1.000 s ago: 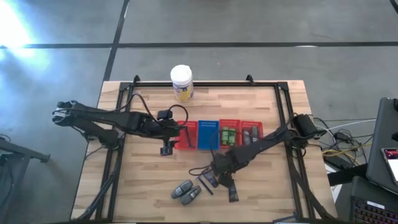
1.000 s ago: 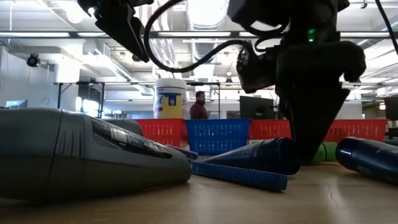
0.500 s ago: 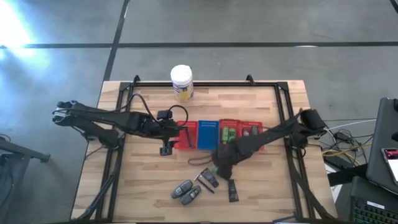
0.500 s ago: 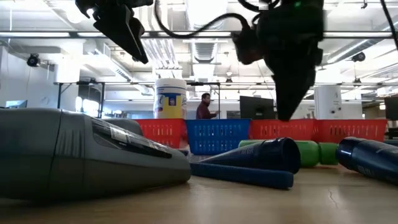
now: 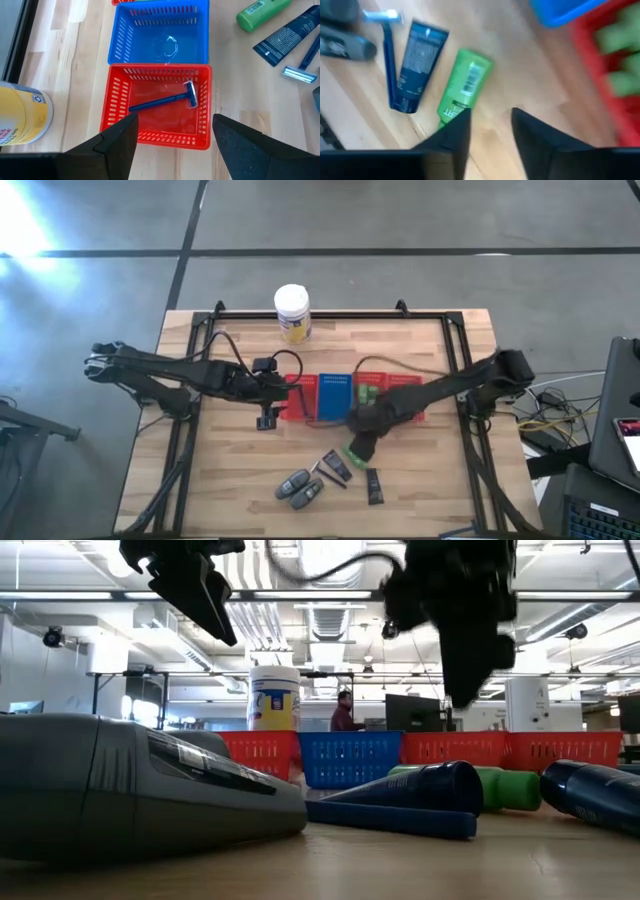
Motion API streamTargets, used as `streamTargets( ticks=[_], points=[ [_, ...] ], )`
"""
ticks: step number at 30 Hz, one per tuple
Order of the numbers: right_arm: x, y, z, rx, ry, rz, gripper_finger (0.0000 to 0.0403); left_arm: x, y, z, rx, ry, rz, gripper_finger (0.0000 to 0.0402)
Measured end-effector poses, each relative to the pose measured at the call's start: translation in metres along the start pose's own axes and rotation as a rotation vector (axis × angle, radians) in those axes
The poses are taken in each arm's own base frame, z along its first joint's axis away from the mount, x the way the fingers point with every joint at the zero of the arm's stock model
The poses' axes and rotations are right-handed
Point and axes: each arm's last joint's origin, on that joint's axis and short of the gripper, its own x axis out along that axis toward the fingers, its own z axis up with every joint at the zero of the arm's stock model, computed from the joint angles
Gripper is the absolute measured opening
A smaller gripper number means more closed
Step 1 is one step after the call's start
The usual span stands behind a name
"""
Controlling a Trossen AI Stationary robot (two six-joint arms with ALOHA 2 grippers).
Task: Pick & Place Travel size toiletries
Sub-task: Put the green shampoo into the middle red bin
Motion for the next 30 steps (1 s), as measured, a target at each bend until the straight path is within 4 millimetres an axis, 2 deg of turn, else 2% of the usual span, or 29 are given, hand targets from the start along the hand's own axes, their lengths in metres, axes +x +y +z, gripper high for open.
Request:
streamTargets(
  ticks=[8, 12, 16, 20, 23, 30],
  points=[
    [0.042, 0.029, -0.009, 0.006, 0.077, -0.051, 0.027, 0.0, 0.0, 0.0, 0.0, -0.001, 0.002, 0.0259],
    [0.055, 0.036, -0.008, 0.075, 0.082, -0.069, 0.0314, 0.0, 0.0, 0.0, -0.001, -0.001, 0.002, 0.0259],
    [0.07, 0.039, -0.006, 0.134, 0.1, -0.101, 0.0338, 0.0, 0.0, 0.0, -0.001, 0.0, 0.002, 0.0259],
    [0.081, 0.042, -0.003, 0.187, 0.104, -0.117, 0.0343, 0.0, 0.0, 0.0, -0.007, 0.0, 0.0, 0.0259],
    [0.087, 0.04, -0.003, 0.24, 0.1, -0.152, 0.033, 0.0, 0.0, 0.0, -0.009, 0.0, -0.001, 0.0259],
    [0.087, 0.037, -0.005, 0.283, 0.076, -0.187, 0.0257, 0.0, 0.0, 0.0, -0.009, 0.001, -0.002, 0.0259]
  ],
)
